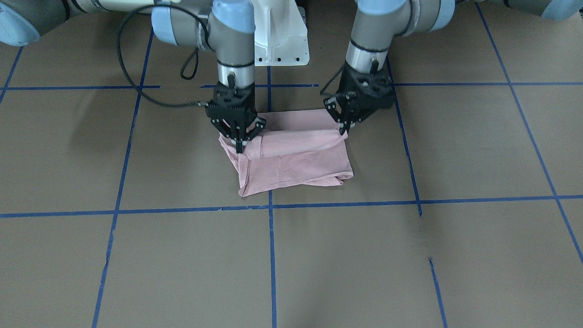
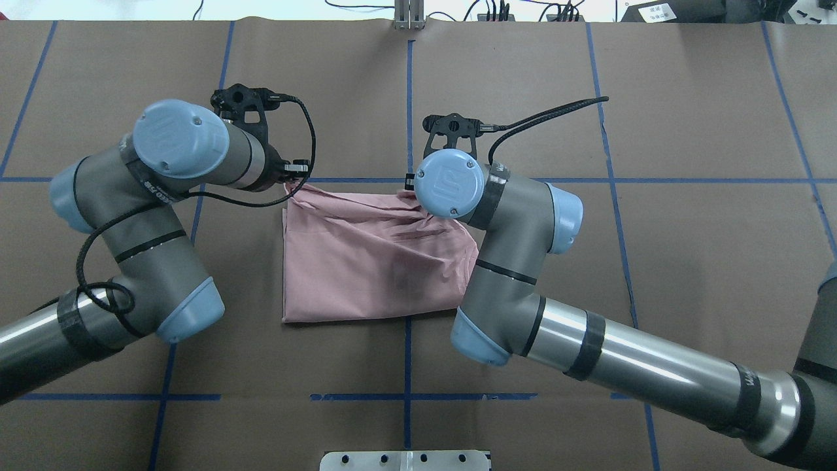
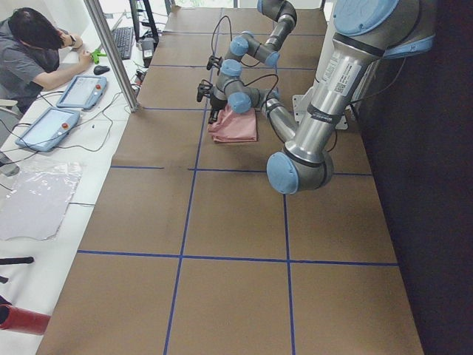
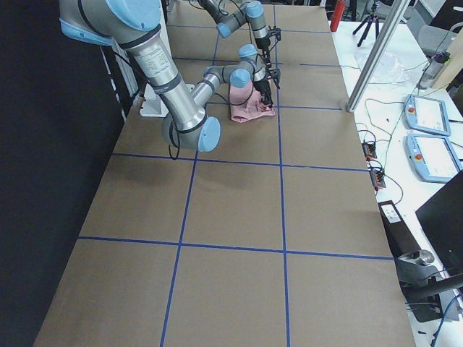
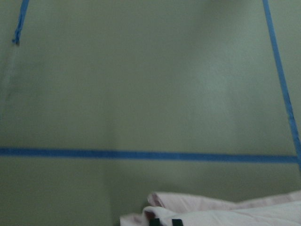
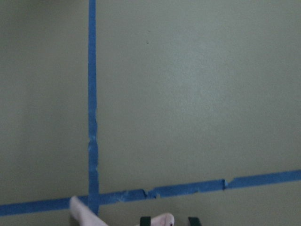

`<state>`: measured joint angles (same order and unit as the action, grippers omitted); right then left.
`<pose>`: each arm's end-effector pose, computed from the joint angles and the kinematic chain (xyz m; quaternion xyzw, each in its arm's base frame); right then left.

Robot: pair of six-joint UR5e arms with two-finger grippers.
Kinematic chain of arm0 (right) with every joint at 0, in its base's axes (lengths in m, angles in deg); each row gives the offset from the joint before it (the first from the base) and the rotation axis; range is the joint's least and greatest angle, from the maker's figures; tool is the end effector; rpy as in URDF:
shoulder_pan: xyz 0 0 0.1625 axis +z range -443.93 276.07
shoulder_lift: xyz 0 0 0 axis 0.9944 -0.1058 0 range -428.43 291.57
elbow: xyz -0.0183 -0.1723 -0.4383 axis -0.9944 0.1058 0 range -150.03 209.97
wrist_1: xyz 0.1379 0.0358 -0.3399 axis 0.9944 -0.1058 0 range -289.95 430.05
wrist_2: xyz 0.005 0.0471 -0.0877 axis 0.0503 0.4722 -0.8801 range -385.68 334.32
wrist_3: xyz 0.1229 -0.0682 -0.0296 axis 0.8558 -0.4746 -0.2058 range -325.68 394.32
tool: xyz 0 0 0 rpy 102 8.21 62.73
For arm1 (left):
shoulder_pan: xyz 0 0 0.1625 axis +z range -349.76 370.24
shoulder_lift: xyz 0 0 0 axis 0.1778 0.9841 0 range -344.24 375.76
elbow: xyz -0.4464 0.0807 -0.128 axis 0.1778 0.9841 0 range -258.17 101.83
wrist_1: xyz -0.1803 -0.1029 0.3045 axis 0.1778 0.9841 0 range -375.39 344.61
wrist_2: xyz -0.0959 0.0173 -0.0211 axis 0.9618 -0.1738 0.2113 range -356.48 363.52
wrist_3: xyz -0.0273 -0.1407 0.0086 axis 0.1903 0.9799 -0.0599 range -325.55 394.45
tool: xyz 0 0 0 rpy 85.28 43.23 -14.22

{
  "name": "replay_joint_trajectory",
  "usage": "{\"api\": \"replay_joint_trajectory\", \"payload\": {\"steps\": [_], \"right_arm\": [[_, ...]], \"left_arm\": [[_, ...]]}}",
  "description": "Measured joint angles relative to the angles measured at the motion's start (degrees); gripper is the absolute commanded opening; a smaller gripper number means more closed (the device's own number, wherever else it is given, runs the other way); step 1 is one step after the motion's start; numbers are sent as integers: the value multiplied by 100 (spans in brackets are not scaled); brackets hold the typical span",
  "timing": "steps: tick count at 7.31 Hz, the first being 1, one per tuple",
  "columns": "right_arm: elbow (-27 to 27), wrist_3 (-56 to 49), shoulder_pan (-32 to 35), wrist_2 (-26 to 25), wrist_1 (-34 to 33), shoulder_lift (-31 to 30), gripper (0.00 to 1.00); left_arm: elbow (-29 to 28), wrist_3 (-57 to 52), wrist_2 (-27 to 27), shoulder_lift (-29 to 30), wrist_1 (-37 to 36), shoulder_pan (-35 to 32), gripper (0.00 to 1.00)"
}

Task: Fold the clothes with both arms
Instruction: 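Open both grippers and release the folded shirt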

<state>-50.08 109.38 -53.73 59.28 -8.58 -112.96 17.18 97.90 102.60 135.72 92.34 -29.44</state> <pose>-0.6079 -0.5226 0.3184 0.1898 -0.3516 0.1390 0.9061 0.4597 -0.5251 0.3779 0.1838 0.4116 -0.0668 0.8901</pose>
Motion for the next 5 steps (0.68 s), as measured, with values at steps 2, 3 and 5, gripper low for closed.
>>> {"api": "replay_joint_trajectory", "payload": {"steps": [2,3,5], "right_arm": [[391,-380,362,581,332,164,100],[423,-517,503,844,351,187,100],[414,-893,834,1421,331,145,100]], "left_arm": [[-312,-431,440,37,326,-294,100],[-295,-519,558,31,356,-347,100],[84,-1032,707,-84,153,-506,100]]}}
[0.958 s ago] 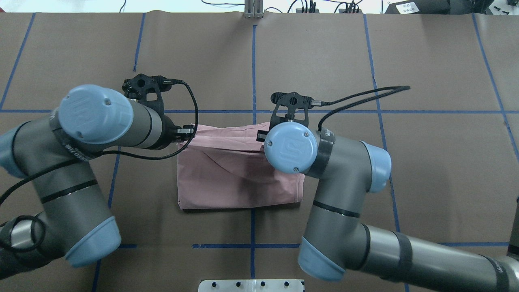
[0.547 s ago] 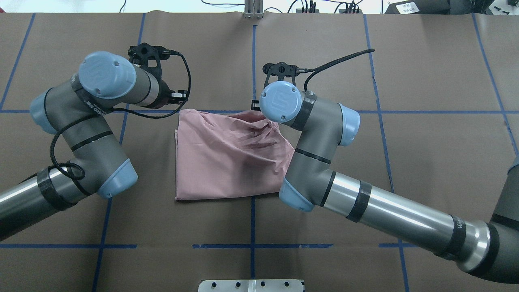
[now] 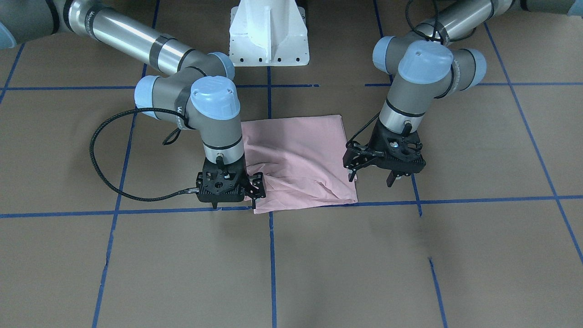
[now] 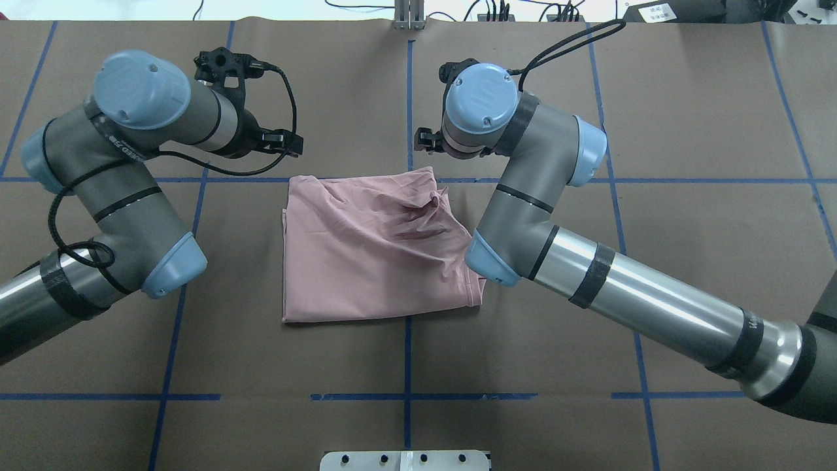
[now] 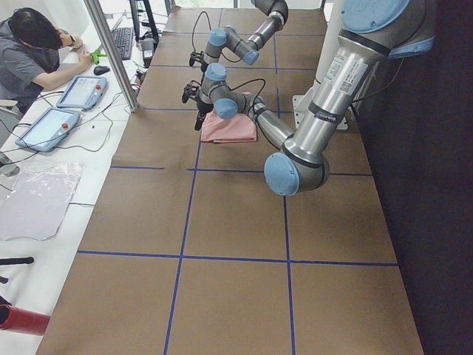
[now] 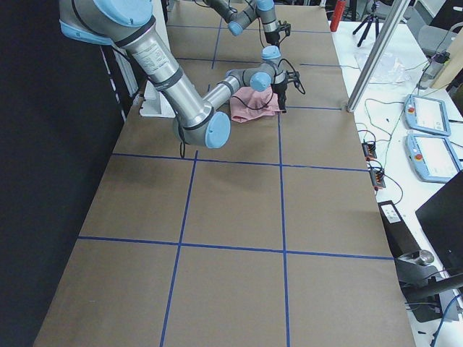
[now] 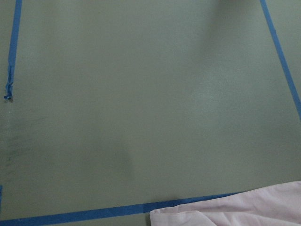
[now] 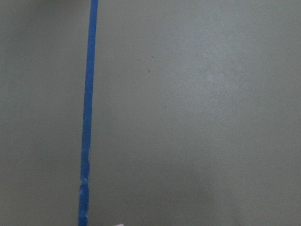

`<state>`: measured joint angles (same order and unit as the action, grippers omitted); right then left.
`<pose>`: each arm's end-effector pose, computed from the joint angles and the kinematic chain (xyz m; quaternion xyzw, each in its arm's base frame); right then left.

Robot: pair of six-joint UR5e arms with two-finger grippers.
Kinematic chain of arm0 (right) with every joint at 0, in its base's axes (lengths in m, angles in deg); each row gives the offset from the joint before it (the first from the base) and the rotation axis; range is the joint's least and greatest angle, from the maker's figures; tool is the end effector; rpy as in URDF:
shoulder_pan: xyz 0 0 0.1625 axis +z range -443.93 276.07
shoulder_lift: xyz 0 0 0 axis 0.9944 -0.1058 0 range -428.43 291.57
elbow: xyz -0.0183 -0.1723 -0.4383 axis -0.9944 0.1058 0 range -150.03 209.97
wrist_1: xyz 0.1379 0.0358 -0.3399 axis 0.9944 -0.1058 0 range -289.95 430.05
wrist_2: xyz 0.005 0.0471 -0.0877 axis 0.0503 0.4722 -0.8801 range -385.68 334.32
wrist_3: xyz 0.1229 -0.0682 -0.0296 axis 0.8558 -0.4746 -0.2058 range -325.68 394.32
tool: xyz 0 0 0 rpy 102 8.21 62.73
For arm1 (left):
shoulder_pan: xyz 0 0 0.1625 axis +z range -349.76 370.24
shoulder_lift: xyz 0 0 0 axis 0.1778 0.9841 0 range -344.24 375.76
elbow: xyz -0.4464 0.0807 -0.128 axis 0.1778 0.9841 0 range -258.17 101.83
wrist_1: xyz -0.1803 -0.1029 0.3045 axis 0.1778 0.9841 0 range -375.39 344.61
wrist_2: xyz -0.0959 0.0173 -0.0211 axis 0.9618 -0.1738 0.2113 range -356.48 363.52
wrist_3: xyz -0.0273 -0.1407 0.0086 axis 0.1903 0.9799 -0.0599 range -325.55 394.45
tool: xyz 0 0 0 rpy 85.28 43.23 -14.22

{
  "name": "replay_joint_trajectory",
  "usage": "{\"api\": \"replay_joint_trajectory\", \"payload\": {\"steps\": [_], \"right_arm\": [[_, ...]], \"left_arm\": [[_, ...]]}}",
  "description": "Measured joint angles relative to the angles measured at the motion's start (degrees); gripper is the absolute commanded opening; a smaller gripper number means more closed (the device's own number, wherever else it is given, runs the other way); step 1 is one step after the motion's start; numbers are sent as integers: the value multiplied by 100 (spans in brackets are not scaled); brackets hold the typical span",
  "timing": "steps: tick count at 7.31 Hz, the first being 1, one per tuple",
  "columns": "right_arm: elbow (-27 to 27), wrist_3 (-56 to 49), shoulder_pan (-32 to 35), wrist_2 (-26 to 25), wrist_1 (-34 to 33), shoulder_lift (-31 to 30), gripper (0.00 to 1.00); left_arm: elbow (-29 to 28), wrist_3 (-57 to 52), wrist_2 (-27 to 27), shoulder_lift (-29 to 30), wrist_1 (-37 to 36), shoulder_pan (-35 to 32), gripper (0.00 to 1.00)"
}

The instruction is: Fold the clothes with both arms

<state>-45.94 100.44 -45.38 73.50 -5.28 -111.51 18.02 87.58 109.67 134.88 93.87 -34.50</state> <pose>-0.5607 -0.5879 0.3204 0.1454 -0.3813 0.0845 0.9090 0.4173 -0.5449 0.3744 0.2021 0.4252 0.0039 0.8823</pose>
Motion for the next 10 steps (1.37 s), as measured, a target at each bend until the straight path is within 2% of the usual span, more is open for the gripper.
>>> {"api": "replay_joint_trajectory", "payload": {"steps": [2,3,5,6,7,9,10], "right_arm": [[-367,-590,391,512,-52,-411,100],[-849,-1065,654,819,-232,-823,100],[-2161,-2558,1460,1510,-1109,-1851,100],[-2604,-3642,2032,1813,-1563,-2354,100],[-2759,-4744,2656,2109,-1816,-2817,100],[-2613,-6391,3738,2388,-1888,-3949,100],[-2413,-6727,4080,2415,-1864,-4421,100]], "left_arm": [[864,-888,224,-501,-641,-315,100],[1283,-1448,362,-825,-959,-582,100],[1733,-3105,795,-1583,-1304,-1504,100],[1751,-4171,1039,-1966,-1352,-2141,100],[1677,-5129,1208,-2303,-1366,-2734,100],[1219,-6269,1706,-2885,-1377,-3785,100],[825,-6442,2094,-3117,-1358,-4122,100]]}}
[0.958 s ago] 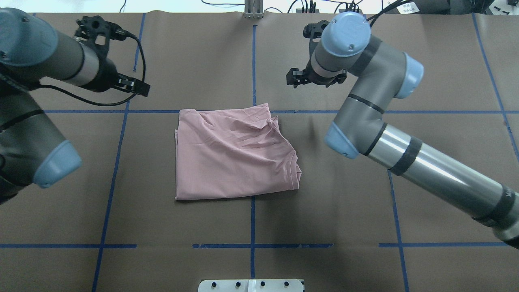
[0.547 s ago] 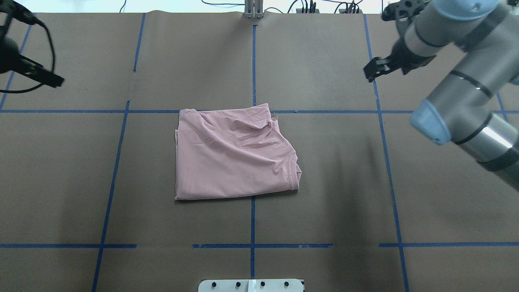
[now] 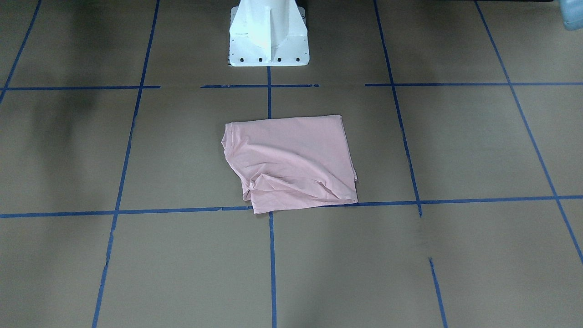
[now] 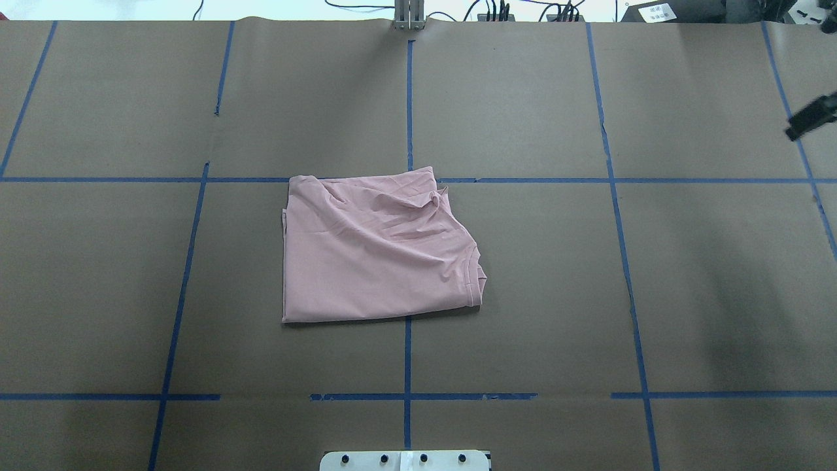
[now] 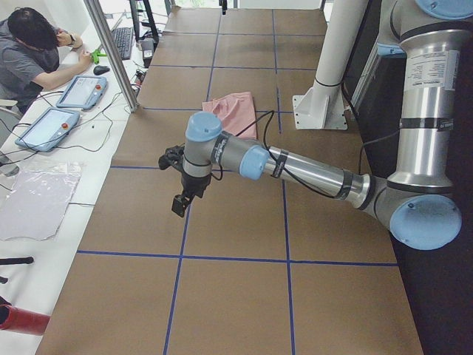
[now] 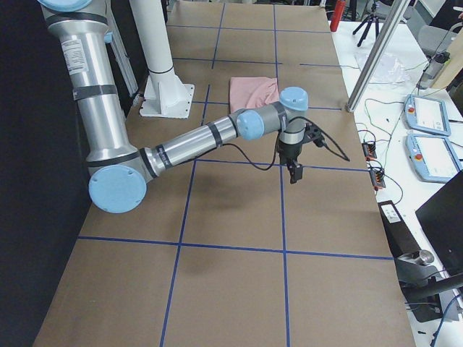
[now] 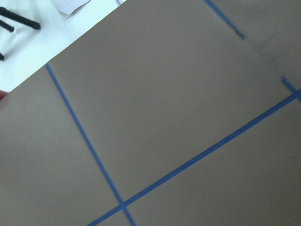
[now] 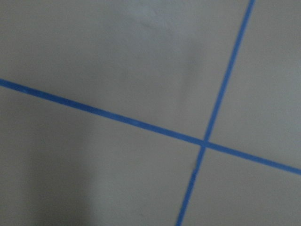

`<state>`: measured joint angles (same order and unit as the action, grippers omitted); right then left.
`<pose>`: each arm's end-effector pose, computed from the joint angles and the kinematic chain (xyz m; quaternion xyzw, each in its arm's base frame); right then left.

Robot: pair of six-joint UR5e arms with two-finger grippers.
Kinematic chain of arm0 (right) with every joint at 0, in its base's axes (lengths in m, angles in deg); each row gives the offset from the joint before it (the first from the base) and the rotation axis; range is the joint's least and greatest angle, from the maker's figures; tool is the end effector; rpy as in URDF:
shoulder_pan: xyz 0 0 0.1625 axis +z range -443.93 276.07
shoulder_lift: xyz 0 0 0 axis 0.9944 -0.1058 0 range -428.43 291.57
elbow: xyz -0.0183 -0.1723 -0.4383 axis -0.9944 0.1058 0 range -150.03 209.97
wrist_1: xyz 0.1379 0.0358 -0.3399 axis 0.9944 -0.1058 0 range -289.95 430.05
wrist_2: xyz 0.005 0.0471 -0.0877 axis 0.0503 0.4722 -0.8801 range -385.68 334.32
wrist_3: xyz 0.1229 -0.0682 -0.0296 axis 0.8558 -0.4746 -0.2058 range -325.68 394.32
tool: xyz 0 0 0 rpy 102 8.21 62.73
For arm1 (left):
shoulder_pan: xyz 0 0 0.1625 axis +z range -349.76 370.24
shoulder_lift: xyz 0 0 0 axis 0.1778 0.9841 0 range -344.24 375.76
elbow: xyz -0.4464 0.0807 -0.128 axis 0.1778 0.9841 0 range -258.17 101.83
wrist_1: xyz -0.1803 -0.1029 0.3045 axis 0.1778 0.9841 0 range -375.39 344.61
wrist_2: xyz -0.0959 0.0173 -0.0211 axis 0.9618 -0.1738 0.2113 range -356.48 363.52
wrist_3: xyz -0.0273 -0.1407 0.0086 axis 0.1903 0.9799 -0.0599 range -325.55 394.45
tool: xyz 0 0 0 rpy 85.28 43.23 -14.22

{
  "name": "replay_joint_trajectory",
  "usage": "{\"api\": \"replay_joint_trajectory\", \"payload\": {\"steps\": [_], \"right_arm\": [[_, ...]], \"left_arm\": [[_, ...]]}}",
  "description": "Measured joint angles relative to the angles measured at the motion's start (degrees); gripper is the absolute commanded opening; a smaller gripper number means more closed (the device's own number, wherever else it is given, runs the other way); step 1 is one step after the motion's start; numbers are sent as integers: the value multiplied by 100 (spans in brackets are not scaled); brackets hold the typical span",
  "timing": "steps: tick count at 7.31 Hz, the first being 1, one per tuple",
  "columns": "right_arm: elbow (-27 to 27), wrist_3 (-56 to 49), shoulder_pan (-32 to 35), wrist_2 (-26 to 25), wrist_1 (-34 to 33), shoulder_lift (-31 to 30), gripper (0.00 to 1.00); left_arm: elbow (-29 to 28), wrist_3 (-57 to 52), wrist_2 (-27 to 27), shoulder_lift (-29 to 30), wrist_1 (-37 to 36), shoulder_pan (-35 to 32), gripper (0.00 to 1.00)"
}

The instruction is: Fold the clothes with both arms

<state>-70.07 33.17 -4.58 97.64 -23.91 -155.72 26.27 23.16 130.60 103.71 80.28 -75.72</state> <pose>-0.0342 -0.4761 0.6608 0.0495 -0.2909 -0.1201 0.9479 -0.0150 -0.4512 0.6379 0.1683 0.3040 0.1744 0.9213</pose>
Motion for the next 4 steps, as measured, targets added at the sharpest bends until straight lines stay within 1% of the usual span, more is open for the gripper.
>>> {"api": "replay_joint_trajectory", "payload": {"steps": [1,2,3,4], "right_arm": [[213,-234,303,137,15,-336,100],[306,-490,629,473,20,-639,100],[270,-672,1020,871,24,-936,100],[185,-723,1278,1048,26,-1120,100]], "left_arm": [[-365,-89,289,-151,39,-346,100],[-583,-135,457,-295,61,-710,100],[-645,-154,577,-525,74,-915,100],[-627,-155,665,-703,69,-994,100]]}}
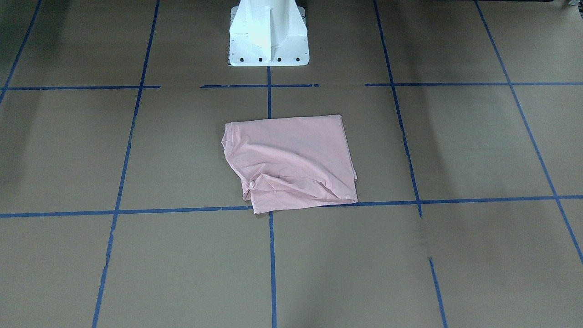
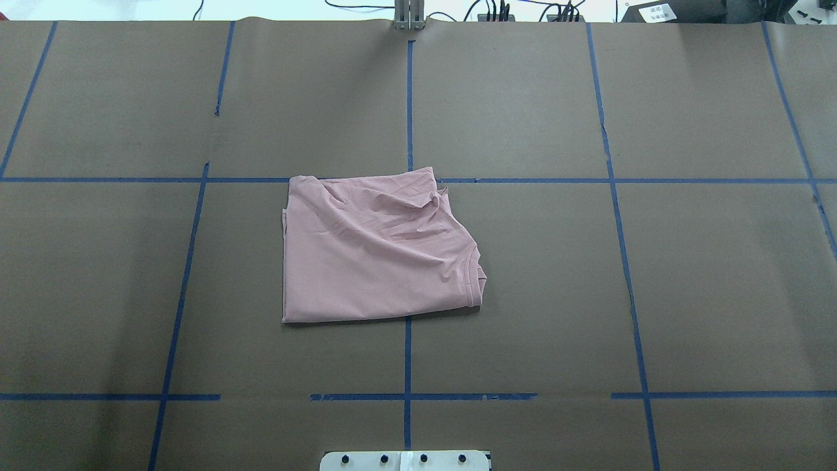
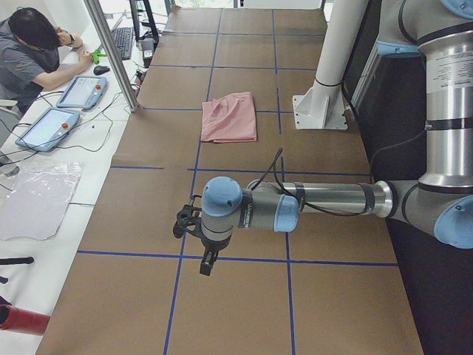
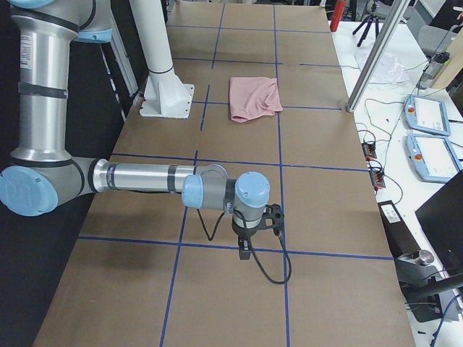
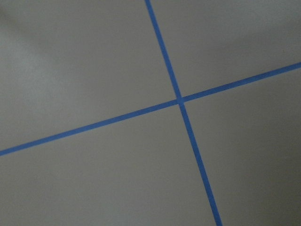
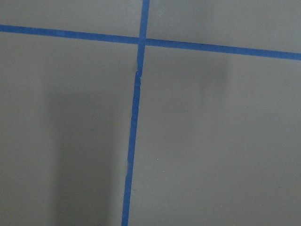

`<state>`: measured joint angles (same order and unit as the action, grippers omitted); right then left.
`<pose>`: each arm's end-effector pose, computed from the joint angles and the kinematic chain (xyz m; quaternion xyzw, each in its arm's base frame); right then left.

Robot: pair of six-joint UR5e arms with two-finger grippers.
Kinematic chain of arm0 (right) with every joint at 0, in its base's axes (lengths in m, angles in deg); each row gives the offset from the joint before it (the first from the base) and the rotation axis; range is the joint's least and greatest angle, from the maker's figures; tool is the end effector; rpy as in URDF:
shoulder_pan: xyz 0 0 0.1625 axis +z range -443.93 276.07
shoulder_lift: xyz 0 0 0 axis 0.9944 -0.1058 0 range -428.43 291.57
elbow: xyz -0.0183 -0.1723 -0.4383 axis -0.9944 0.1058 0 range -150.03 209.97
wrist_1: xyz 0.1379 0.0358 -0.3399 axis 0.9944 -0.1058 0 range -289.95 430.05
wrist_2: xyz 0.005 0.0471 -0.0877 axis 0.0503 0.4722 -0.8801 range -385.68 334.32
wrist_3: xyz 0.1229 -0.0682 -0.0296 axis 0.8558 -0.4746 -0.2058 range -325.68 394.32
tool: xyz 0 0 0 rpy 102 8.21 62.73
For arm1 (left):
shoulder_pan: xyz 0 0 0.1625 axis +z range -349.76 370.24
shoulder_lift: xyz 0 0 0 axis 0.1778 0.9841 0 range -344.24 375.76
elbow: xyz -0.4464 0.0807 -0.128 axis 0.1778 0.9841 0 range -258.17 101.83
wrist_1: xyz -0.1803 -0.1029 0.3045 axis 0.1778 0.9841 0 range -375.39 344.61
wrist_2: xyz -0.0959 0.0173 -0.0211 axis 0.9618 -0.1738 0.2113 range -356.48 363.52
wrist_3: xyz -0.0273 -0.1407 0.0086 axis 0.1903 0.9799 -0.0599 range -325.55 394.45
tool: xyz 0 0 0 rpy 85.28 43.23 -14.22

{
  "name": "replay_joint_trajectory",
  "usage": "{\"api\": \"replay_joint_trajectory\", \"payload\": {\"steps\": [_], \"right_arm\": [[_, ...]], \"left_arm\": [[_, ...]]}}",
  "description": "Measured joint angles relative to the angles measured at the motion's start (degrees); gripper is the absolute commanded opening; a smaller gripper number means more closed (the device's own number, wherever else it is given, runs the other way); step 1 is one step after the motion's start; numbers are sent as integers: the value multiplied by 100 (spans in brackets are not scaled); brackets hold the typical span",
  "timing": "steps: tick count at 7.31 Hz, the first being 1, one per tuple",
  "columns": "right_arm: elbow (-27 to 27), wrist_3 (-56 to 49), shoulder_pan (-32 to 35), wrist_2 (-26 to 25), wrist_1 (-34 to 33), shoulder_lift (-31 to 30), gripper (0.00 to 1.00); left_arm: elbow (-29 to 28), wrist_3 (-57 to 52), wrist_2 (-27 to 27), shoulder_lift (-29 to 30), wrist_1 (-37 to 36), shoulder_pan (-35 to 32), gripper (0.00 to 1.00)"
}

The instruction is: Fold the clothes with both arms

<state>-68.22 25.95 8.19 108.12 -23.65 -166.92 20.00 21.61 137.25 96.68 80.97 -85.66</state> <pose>0.0474 -0.3647 0.7407 0.0019 -0.3742 -0.0376 0.9266 -0.0727 -0.3728 0.7272 0.1041 0.3599 0.0738 0.9242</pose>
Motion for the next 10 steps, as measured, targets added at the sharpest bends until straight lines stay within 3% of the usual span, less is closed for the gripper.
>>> {"api": "replay_joint_trajectory", "payload": {"steps": [10], "right_arm": [[-14,-69,157,64,7,-134,100]], "left_arm": [[282,53,23,-3,3,341,100]]}}
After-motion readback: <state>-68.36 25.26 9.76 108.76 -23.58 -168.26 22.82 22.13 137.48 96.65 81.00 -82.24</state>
